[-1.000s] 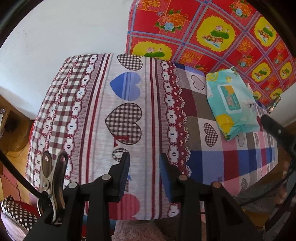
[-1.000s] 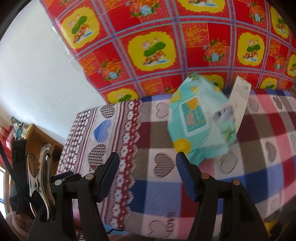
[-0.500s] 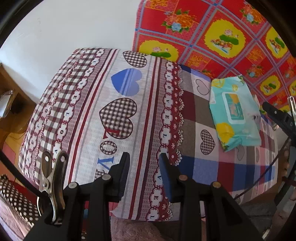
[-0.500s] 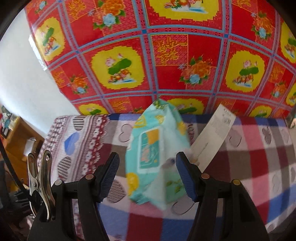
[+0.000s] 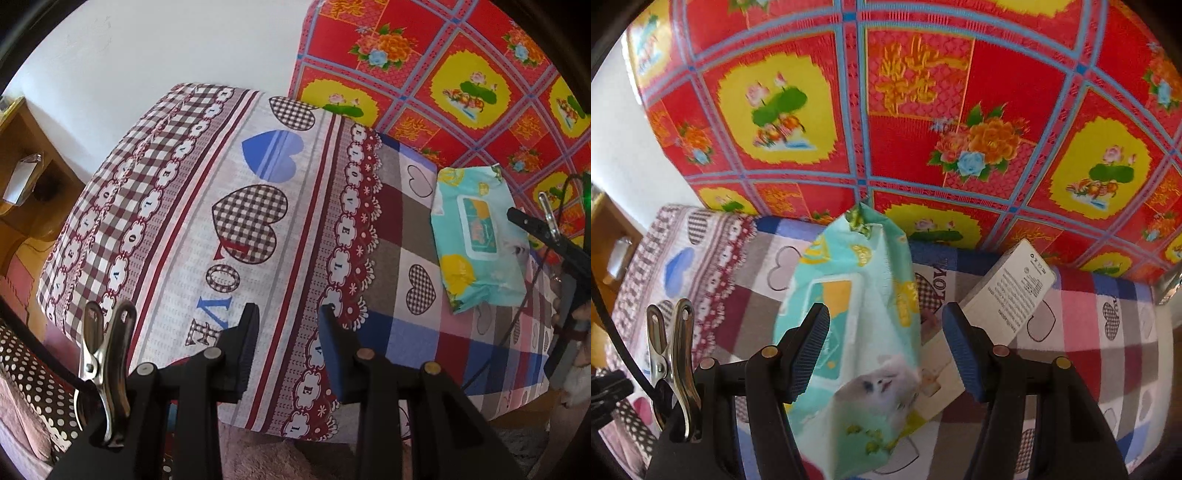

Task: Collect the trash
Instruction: 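Lower right tool onto the teal wet-wipes pack and close on it, then lift the wipes pack with right tool while left tool closes on its other edge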

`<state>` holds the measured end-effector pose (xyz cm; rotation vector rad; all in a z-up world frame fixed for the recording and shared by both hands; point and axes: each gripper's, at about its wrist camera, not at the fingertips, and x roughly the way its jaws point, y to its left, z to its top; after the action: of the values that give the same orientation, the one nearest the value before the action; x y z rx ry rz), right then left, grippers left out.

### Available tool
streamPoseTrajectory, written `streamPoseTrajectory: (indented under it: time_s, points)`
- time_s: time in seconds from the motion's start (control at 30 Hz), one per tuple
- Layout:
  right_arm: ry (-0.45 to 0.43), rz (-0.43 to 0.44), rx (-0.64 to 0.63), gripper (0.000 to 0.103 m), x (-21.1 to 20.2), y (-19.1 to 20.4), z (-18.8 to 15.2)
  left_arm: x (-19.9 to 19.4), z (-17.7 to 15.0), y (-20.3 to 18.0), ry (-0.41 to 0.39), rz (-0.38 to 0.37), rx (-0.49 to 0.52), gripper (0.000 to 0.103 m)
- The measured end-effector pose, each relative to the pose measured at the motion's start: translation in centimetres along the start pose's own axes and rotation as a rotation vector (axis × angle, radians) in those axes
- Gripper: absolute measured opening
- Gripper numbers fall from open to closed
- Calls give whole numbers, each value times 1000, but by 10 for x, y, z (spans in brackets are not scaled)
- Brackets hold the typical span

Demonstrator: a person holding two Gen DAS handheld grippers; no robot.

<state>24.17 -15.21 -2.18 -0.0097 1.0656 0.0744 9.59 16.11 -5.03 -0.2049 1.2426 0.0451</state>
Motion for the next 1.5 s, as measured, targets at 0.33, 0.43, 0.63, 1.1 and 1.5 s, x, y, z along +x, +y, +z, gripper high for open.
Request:
streamPoseTrajectory:
  time_s: [0.33,0.43,0.63,1.1,1.5]
  points:
    - [136,112,95,44,33,-8,-3,5,3,3,10,1,1,34]
    - [157,141,135,39,34,-8,-6,5,5,4,7,-4,3,34]
    - [169,190,160,18,24,4,-13,9,8,6,14,-30,5,34]
    - [229,296,169,16,14,78,-58,12,10,12,27,-74,46,34]
    - [290,315,125,25,16,122,-97,14,9,22,55,-100,47,34]
